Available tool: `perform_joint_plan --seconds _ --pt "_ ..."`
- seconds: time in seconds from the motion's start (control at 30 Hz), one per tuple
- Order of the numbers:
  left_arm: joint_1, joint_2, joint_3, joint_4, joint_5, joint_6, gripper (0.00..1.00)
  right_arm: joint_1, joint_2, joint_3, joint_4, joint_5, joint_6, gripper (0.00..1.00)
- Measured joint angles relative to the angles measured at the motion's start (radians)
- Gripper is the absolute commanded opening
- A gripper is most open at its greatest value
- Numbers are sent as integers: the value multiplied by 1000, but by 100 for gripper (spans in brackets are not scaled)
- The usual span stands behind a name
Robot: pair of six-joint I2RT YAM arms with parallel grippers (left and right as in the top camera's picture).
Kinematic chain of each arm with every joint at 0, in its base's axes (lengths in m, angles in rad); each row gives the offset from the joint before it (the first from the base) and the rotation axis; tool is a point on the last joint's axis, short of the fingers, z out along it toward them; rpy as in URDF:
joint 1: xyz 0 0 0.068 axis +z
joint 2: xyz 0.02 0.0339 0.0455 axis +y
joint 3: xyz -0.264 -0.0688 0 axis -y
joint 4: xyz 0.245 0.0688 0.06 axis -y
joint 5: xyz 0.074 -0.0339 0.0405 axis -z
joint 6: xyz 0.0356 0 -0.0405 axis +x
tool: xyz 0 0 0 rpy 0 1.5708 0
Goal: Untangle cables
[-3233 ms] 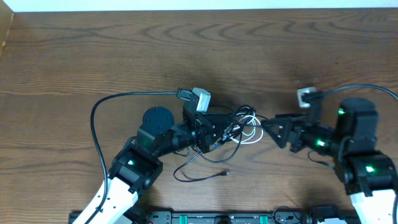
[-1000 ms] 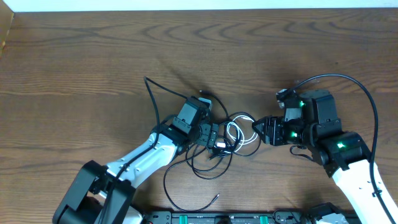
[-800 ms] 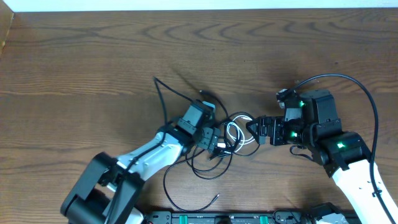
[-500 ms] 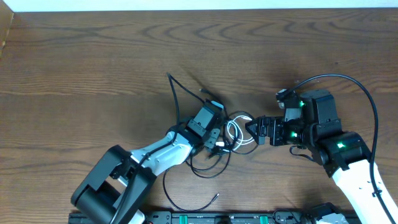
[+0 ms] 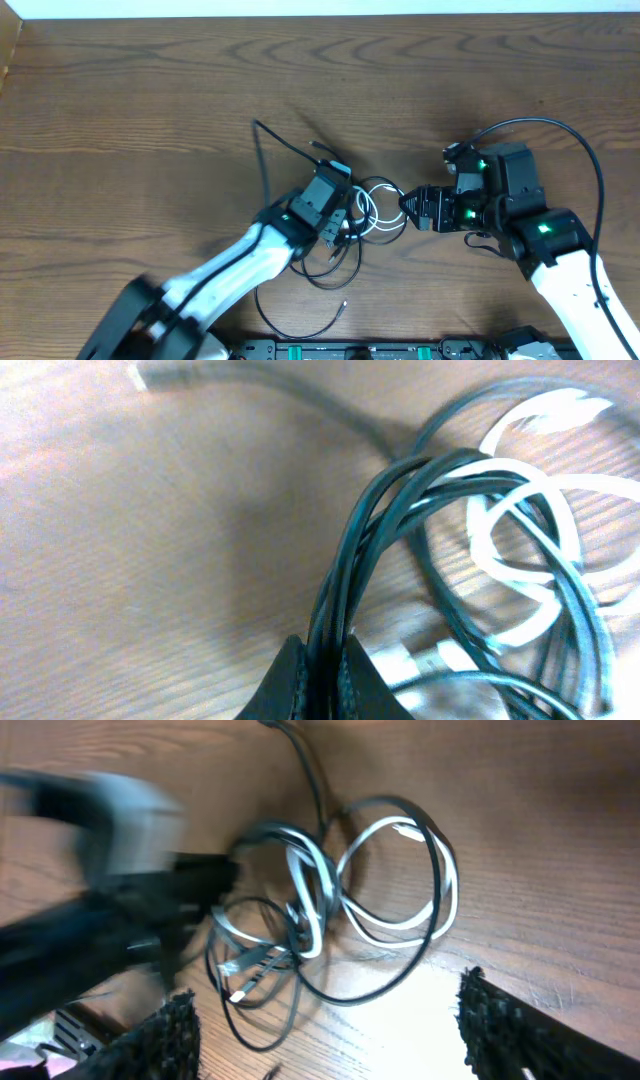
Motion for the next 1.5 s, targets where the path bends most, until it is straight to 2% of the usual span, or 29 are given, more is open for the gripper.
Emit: perform_joint_plan --seconds 0.1,0.23,0.57,0.67,0.83,0.97,1.07,1.23,1.3,1.4,1.5 --pt "0 -131 0 -30 5 -3 8 4 50 0 19 0 19 70" --pt "0 -225 0 -53 27 -6 7 24 121 0 86 -32 30 74" --pt "0 -259 0 -71 59 -13 7 83 145 0 227 -209 45 74" --pt "0 -259 0 -71 64 -26 7 98 150 0 240 -228 46 71" --pt "0 -259 0 -71 108 -30 7 100 220 0 280 -262 48 57" --pt "0 -259 0 -71 131 -34 8 100 303 0 310 -333 50 52" --pt "0 -259 0 -72 135 -40 8 100 351 0 315 -372 49 43" --pt "0 -259 0 -72 135 -49 7 100 401 0 317 -426 44 36" --pt "0 -259 0 -72 135 -52 7 100 411 0 312 -445 40 27" --pt "0 -259 0 -72 135 -52 7 100 416 0 320 -486 23 1" --pt "0 -260 0 -71 136 -53 8 100 417 0 373 -554 -5 1"
